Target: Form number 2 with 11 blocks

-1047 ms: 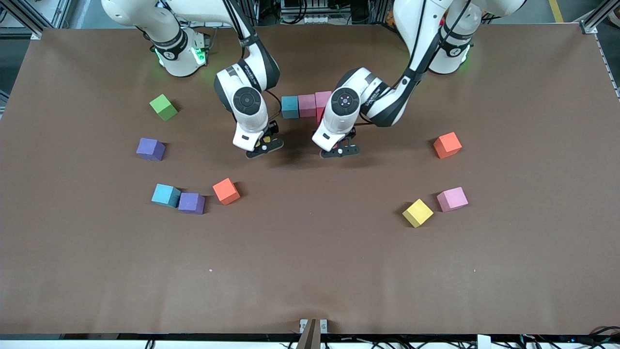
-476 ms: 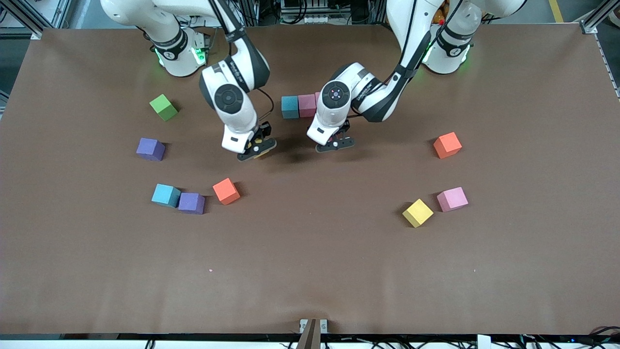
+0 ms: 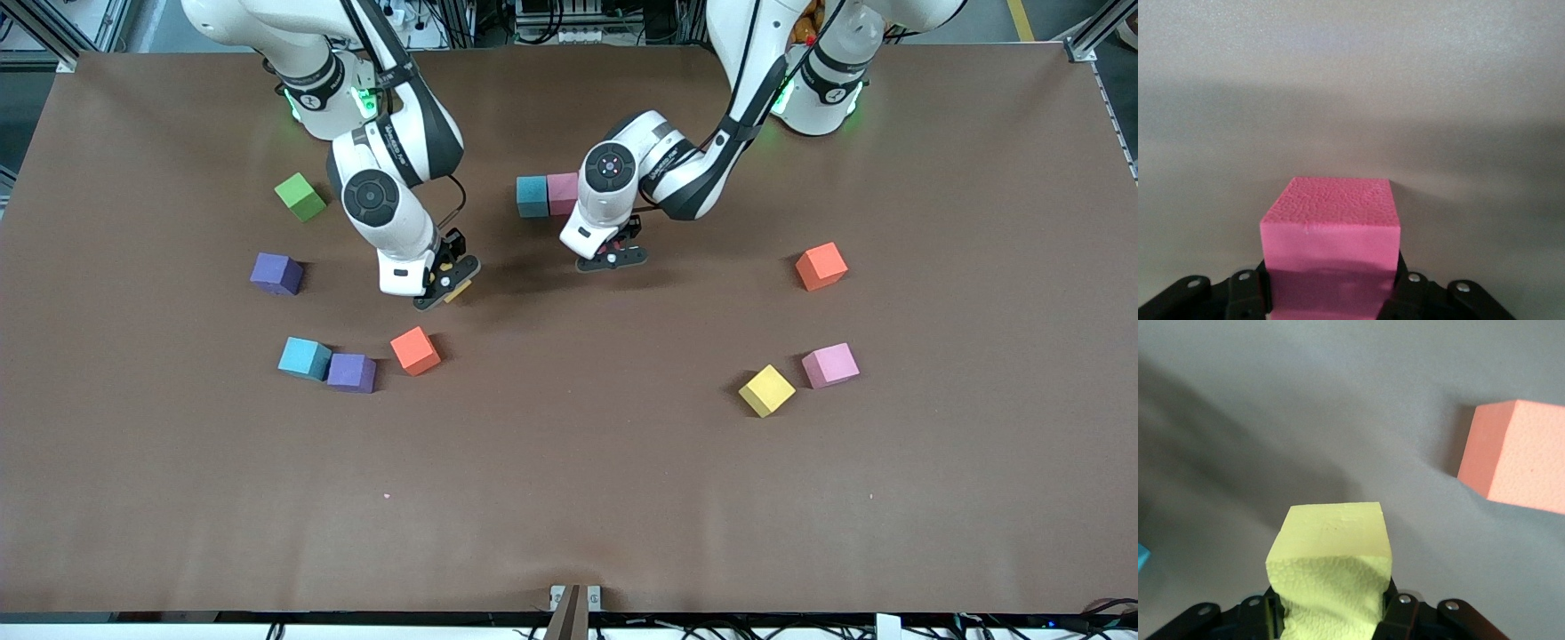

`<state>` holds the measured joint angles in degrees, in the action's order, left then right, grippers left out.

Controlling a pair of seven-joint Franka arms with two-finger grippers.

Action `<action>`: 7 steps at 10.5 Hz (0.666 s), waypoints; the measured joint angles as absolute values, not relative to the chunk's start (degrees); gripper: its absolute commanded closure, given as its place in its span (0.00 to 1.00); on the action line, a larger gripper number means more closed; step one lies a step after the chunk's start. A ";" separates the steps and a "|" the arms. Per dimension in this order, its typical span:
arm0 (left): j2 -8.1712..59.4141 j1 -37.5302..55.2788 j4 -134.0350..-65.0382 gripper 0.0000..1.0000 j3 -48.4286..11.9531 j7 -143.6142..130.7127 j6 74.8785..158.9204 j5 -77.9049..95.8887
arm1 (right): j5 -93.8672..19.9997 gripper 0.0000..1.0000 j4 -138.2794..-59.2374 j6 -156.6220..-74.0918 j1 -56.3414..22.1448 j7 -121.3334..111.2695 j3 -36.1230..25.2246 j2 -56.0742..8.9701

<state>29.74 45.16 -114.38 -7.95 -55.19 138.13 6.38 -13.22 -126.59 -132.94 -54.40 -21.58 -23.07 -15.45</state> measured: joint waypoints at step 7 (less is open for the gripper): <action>29.74 45.17 -114.55 0.01 -9.06 -55.18 138.13 4.55 | -11.84 0.63 -126.48 -132.96 -54.40 -24.28 -23.74 -15.30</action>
